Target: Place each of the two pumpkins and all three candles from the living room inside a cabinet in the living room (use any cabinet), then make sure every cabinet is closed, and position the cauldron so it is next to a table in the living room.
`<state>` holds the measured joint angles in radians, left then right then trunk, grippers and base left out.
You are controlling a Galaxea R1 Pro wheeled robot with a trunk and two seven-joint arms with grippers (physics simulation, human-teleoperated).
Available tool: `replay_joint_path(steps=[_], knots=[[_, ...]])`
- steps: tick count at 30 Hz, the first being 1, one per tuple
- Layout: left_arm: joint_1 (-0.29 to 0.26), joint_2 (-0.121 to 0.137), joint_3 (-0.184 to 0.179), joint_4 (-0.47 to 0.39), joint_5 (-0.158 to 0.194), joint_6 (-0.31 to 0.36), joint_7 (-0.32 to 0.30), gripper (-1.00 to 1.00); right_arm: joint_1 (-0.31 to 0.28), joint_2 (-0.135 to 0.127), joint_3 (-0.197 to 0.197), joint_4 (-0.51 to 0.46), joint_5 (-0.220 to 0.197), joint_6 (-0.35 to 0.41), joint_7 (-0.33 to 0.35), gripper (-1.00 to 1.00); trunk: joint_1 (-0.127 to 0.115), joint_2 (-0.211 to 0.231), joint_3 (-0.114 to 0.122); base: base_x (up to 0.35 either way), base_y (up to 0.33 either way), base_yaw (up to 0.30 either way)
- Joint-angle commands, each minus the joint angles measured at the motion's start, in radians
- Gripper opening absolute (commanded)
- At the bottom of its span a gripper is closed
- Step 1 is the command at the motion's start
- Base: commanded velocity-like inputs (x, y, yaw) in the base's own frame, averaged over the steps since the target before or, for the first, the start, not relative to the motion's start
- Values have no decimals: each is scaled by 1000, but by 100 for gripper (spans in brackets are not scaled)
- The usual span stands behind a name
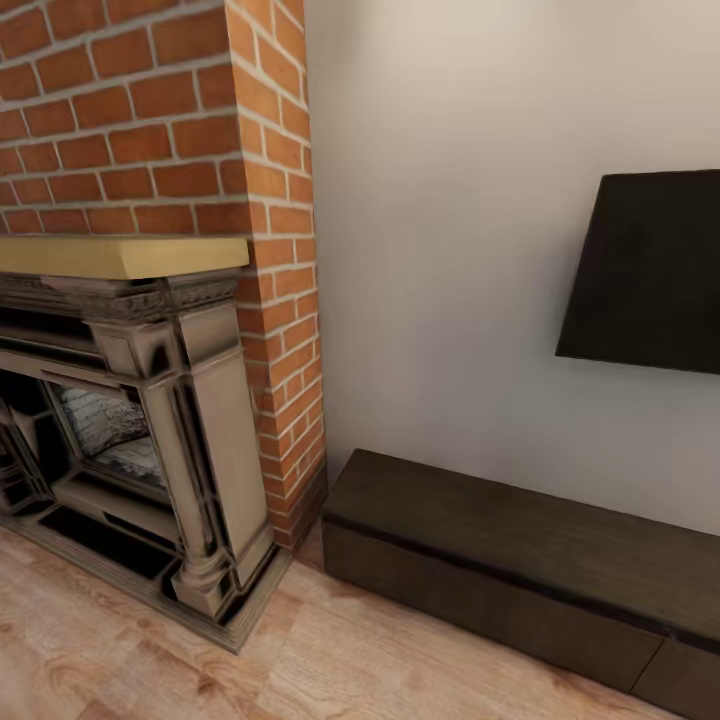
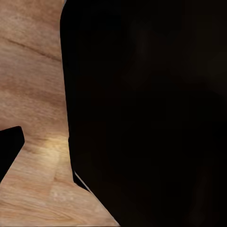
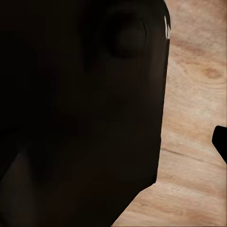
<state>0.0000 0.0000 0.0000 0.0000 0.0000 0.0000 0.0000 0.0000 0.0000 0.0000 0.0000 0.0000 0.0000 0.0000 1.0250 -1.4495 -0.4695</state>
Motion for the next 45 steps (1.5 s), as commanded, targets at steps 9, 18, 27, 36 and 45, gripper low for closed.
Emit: replay_joint_path(steps=[9,18,27,36,45], knots=[[11,27,-3,-23,0,-5,-2,100,-8,0,-11,-4,-11,0,-3,100,0,-1,-1,0,0,0],[11,22,-1,-29,8,-13,-2,100,-8,1,-12,-6,-14,-3,-3,100,0,-1,-2,0,0,-84],[11,19,3,-35,12,-57,-3,100,-8,2,-12,-5,-14,-2,-1,100,0,-1,-5,0,0,-251],[11,18,-5,-35,0,-61,-2,100,-8,2,-12,-3,-14,0,0,100,0,-1,-8,-165,-68,-266],[11,18,-6,-35,-1,-61,-3,100,-8,1,-14,-3,-15,0,1,100,0,-1,-12,-221,-165,-267]])
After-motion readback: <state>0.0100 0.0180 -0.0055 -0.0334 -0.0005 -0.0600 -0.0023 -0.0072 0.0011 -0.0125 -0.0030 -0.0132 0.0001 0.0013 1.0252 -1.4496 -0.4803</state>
